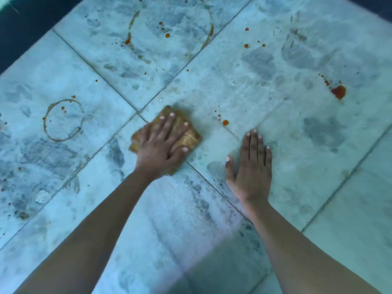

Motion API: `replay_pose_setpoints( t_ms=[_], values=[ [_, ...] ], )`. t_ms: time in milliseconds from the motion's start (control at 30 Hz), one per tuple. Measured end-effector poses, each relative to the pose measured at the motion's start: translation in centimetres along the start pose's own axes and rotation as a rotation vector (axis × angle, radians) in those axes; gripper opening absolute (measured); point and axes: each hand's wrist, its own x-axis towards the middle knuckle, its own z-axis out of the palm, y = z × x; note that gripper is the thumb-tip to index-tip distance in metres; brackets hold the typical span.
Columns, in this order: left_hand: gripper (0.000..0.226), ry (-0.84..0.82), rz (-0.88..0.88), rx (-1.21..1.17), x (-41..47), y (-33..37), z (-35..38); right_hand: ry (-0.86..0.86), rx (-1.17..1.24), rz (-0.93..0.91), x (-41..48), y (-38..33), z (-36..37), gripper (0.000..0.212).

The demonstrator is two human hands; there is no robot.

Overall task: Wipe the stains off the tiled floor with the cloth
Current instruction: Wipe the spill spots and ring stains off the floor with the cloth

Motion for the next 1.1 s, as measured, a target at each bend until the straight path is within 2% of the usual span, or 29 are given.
replay_pose_setpoints(
  t_ms=[100,167,267,367,433,500,567,667,733,800,867,933,1000,1100],
  values=[
    [0.056,0.026,-0.250,-0.049,4.2,-2.2,-1.2,-0.010,0.000,-0.005,0.0,0.1,0.1,0.073],
    [0.052,0.042,-0.307,-0.091,8.4,-0.9,-1.9,-0.009,0.004,-0.001,0.1,0.0,0.1,0.073],
    [0.051,0.024,-0.188,-0.071,10.6,3.3,-1.8,-0.017,0.003,0.002,0.1,0.0,0.0,0.074],
    [0.056,0.010,0.044,-0.002,5.7,5.4,-0.3,-0.005,0.021,-0.007,0.1,0.0,0.0,0.073],
    [0.056,0.005,0.115,-0.031,1.4,4.0,0.3,-0.001,0.033,-0.005,0.0,0.0,0.0,0.073],
    [0.056,-0.004,0.032,-0.074,0.1,1.4,0.1,-0.013,0.028,-0.005,-0.1,0.1,0.2,0.073],
    [0.057,0.009,-0.137,-0.118,2.6,0.0,-1.0,-0.023,0.032,-0.012,0.1,0.0,0.1,0.073],
    [0.049,0.057,-0.277,-0.183,8.7,2.1,-1.9,-0.031,0.030,-0.015,0.0,0.1,0.2,0.073],
    [0.050,0.034,-0.235,-0.164,11.5,4.9,-1.8,-0.020,0.037,-0.011,0.1,0.0,0.3,0.074],
    [0.055,0.011,-0.089,-0.079,11.3,7.8,-1.2,-0.010,0.049,-0.010,0.0,0.0,0.3,0.073],
    [0.064,-0.001,0.099,0.004,8.4,9.0,-0.3,0.006,0.063,-0.013,0.0,-0.1,0.3,0.070],
    [0.065,0.004,0.170,0.025,5.0,7.7,0.4,0.025,0.081,-0.007,-0.1,0.0,0.3,0.069],
    [0.062,0.018,0.071,0.029,3.5,5.0,0.1,0.033,0.127,0.011,-0.1,0.0,0.1,0.069],
    [0.055,0.001,-0.186,-0.023,5.8,3.2,-1.0,0.026,0.265,-0.019,-0.1,0.5,-0.7,0.073]
  ],
)
